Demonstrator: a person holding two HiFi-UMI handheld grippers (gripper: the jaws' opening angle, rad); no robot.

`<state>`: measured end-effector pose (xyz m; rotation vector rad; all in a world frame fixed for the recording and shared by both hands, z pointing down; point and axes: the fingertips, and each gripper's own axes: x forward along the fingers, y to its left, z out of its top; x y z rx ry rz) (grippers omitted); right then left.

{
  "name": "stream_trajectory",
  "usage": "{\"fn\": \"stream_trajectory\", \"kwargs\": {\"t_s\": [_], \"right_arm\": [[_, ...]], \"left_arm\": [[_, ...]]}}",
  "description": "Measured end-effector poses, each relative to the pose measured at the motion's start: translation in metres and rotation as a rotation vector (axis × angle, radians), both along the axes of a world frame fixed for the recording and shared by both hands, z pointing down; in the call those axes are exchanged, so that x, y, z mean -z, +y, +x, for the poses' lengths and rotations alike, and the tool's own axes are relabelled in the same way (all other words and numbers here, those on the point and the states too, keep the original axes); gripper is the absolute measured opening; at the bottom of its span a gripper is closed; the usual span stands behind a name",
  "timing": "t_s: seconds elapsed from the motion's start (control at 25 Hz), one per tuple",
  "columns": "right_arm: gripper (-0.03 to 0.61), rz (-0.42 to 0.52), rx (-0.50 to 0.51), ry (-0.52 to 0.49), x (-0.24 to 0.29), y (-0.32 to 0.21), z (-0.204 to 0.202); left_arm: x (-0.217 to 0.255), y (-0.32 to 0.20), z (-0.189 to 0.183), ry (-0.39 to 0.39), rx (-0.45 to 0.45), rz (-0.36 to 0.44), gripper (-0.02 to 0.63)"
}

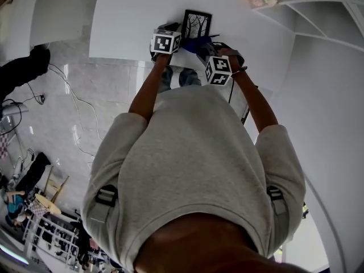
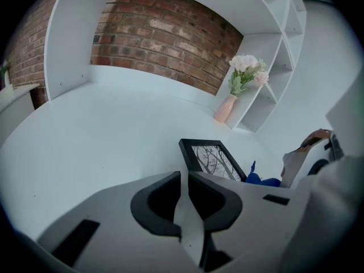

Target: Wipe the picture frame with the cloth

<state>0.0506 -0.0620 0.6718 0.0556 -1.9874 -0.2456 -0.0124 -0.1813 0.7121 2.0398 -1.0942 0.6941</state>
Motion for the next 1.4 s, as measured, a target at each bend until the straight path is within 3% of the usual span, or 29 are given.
{"fn": "stream_trajectory", "kwargs": {"t_s": [0.2, 0.44, 0.88, 1.4], "right_arm": [[0.061, -0.016, -0.077, -0.094, 0.023, -0.007, -0.001], [0.06, 0.054, -0.21, -0.174, 0.053, -0.069, 0.003], [0.061, 0.142, -0.272, -0.104, 0.049, -0.158, -0.021], [0.061, 0.036, -0.271, -0.018, 0.003, -0.15, -0.04]], "left_arm": [[0.004, 0.0, -0.008, 0.009, 0.024, 0.017, 0.024], [0.005, 0.005, -0.015, 0.018, 0.032, 0.02, 0.017], [0.011, 0.017, -0.038, 0.022, 0.069, 0.03, 0.017], [0.011, 0.025, -0.068, 0.031, 0.116, 0.019, 0.017]]}}
